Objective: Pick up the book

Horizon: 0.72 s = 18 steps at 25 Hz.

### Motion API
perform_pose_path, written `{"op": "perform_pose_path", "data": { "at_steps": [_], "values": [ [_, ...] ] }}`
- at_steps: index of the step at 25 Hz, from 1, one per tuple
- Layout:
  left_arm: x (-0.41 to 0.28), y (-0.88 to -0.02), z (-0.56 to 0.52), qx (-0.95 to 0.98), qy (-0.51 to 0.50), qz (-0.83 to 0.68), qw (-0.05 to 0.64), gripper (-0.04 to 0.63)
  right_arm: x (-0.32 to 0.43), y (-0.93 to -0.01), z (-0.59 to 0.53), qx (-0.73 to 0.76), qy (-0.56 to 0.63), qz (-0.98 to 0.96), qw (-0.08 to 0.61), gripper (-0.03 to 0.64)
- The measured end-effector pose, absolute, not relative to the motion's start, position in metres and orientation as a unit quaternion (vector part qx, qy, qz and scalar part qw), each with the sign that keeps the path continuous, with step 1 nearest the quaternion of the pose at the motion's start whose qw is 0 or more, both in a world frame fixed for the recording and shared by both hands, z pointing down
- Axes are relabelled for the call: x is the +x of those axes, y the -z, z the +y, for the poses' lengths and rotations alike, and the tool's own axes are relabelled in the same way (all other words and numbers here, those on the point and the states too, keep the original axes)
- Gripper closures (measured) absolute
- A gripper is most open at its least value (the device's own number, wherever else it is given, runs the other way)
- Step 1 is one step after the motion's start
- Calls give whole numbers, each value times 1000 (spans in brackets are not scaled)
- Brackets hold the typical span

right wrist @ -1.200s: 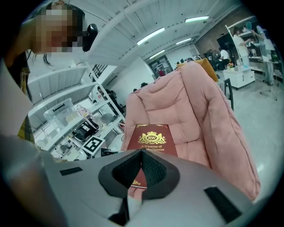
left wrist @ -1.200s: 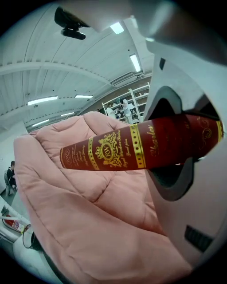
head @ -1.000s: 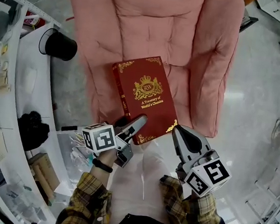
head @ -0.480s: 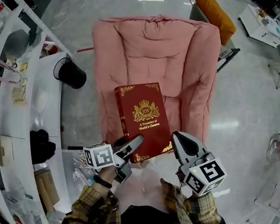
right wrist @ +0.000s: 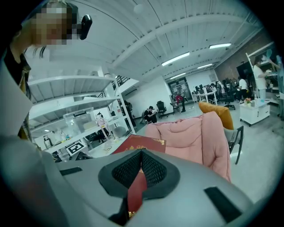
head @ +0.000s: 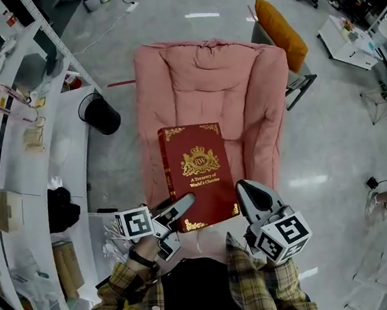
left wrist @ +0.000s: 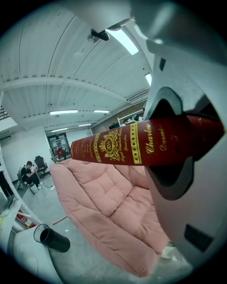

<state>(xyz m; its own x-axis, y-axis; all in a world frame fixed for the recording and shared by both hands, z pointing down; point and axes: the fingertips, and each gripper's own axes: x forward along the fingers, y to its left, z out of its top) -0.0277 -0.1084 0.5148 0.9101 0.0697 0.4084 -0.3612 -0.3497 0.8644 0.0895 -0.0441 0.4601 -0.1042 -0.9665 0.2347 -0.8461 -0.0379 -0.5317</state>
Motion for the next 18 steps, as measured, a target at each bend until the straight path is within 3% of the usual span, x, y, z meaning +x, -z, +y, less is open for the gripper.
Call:
{"op": "perform_pose_path", "data": {
  "at_steps": [18],
  "values": [
    [-27, -451, -103, 794, -117, -68, 592, 351, 73, -407, -48, -638, 254, 713, 136, 600]
  ]
}}
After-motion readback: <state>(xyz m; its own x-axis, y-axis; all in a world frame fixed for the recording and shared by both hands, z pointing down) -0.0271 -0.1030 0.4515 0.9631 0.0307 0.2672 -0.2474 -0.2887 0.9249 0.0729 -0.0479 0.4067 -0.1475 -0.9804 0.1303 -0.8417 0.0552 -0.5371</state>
